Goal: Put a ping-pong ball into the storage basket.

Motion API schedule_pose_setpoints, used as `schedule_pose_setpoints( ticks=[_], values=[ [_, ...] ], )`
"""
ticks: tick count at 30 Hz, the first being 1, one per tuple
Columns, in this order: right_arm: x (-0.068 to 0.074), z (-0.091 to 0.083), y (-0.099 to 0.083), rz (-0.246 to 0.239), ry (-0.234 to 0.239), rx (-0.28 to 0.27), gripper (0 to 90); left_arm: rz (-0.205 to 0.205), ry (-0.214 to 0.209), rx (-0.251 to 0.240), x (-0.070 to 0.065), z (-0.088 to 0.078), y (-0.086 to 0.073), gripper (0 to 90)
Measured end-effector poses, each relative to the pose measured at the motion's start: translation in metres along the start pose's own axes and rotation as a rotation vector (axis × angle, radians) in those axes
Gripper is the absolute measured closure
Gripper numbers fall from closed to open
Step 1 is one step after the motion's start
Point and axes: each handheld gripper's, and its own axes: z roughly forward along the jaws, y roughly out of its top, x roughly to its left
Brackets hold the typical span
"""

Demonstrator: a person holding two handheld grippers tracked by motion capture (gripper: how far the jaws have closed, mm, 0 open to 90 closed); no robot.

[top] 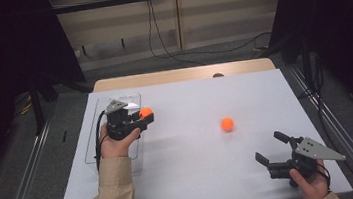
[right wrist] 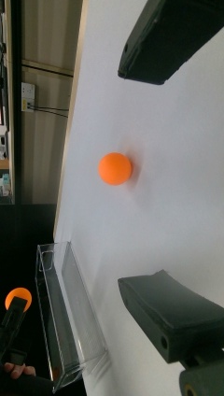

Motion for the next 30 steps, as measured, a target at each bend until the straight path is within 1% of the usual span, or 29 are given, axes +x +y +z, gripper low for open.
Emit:
schedule_pose_setpoints(
  ticks=[12,20,30],
  values=[
    [0.000,0.000,0.000,-0.001,0.000,0.000,1.3,0.003,0.016,0.002,0.004,-0.003,0.000,50.7],
    [0.000,0.000,0.000,0.000,0.001,-0.001,1.3,-0.007,0.030,0.001,0.008,-0.004,-0.001,50.7],
    [0.000,0.000,0.000,-0.001,0.001,0.000,1.3,-0.007,0.047,0.002,0.012,-0.006,-0.001,50.7]
  ],
)
